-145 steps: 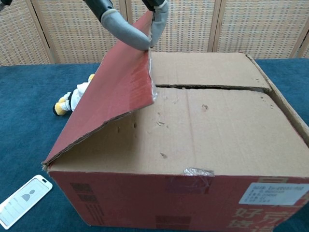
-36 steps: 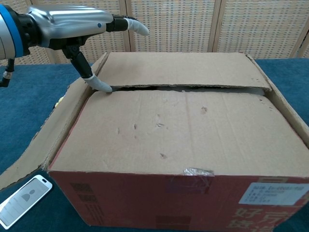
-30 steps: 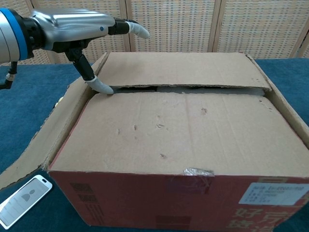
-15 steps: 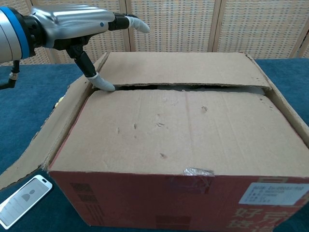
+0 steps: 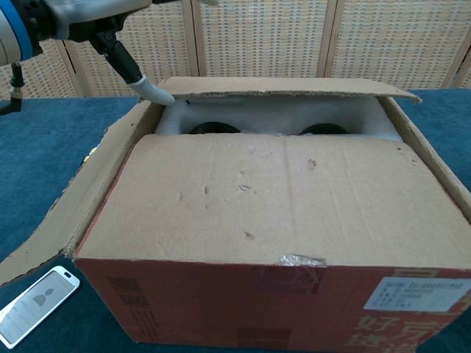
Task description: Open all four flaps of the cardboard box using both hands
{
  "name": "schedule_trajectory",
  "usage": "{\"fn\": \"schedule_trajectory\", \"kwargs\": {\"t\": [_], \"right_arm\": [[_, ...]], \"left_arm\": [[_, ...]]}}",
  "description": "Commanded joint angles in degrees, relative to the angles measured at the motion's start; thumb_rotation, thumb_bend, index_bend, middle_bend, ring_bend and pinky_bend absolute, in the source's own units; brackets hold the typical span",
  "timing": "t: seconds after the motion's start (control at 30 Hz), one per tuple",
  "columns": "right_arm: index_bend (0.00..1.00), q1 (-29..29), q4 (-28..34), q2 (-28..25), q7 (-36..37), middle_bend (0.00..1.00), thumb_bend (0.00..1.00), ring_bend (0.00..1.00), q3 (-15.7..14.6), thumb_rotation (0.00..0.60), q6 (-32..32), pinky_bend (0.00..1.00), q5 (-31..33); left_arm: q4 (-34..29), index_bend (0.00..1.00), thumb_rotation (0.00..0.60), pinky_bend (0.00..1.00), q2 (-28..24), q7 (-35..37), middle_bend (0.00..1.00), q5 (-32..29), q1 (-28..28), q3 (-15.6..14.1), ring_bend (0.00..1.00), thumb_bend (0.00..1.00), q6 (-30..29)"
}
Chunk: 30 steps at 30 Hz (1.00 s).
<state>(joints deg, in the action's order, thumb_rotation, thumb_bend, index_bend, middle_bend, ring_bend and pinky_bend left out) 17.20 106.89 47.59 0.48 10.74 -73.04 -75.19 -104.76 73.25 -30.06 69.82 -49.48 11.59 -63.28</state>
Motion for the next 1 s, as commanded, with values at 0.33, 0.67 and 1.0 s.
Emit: {"fn": "schedule_trajectory", "kwargs": {"t": [0.33, 0.67, 1.0], "right_arm": [[0.07, -0.23, 0.00, -0.19, 0.13, 0.03, 0.26, 0.00, 0.07, 0.600, -0.13, 0.00, 0.05], [0.07, -0.10, 0.08, -0.33, 0.21, 0.03, 0.26, 0.00, 0.22, 0.600, 0.10, 0.00, -0.02], [0.07, -0.05, 0.45, -0.38, -0.43, 0.03, 0.26, 0.00, 0.27, 0.600, 0.34, 0.00, 0.46]], "left_arm": [[3.46, 0.05, 0.515, 0.00, -1.01, 2.69, 0.00, 0.02, -0.23, 4.74, 0.00, 0.12, -2.79], [12.20, 0.03, 0.513, 0.00, 0.83, 2.58, 0.00, -3.20, -3.60, 9.16, 0.00, 0.12, -1.99], [28.04, 0.00, 0.515, 0.00, 9.59, 1.27, 0.00, -6.93, -10.46, 10.96, 0.00, 0.11, 2.00]]}}
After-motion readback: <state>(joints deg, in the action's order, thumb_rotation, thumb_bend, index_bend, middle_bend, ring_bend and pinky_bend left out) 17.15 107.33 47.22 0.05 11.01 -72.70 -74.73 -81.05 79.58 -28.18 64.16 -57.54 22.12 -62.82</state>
